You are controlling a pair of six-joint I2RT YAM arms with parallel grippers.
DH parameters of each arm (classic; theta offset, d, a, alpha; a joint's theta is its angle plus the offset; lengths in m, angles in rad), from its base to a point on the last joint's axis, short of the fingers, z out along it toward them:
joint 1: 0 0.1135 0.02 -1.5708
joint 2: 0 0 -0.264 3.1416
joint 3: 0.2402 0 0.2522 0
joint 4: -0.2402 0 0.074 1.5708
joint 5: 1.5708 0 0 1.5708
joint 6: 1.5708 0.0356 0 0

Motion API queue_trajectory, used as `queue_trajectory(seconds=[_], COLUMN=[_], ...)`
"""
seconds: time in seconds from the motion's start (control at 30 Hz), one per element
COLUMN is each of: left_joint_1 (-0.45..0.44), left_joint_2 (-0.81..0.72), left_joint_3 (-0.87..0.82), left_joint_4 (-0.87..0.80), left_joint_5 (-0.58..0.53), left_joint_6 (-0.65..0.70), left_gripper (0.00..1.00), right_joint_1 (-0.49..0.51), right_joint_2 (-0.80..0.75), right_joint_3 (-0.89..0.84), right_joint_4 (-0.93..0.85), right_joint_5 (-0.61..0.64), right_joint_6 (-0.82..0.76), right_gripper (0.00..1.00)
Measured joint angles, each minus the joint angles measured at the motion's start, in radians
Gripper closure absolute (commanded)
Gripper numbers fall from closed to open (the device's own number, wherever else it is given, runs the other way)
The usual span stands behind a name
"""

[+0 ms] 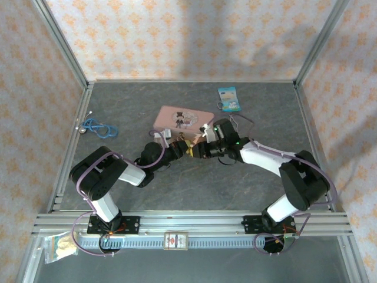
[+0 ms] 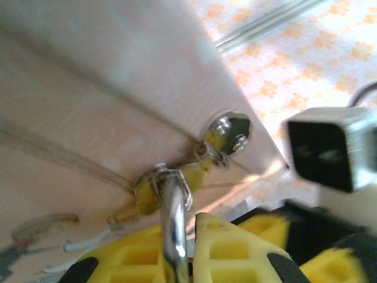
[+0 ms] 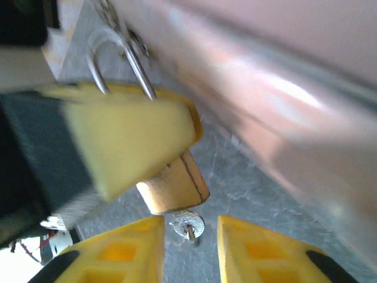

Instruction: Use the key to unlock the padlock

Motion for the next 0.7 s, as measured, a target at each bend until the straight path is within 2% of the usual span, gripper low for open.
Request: queue_trajectory(seconds=[0.17, 0.6, 0.63, 0.7], left_joint_1=[-0.002, -0.002, -0.002, -0.003], left_joint_2=[0.028, 0.107, 0.111, 0.112], left_joint_3=[0.002, 0.01, 0.01, 0.009], left_joint_4=[-0.04, -0.093, -0.096, -0.099], left_joint_5=[-0.02, -0.07, -0.077, -0.089], left_joint_6=[-0.022, -0.049, -0.049, -0.051], left_gripper=[1.0, 1.0, 0.96, 0.78], right_joint_1=[-0.016, -0.004, 0.001, 0.016], right_joint_2=[-0.084, -0.164, -0.164, -0.164], right_joint_3=[-0.022, -0.139, -0.14, -0.14], right_joint_4=[0.034, 0.105, 0.107, 0.116], right_joint_5=[0.061, 0.206, 0.214, 0.234], right_joint_6=[0.013, 0.065, 0.07, 0.074], right_gripper=[0.62, 0.61, 0.61, 0.61])
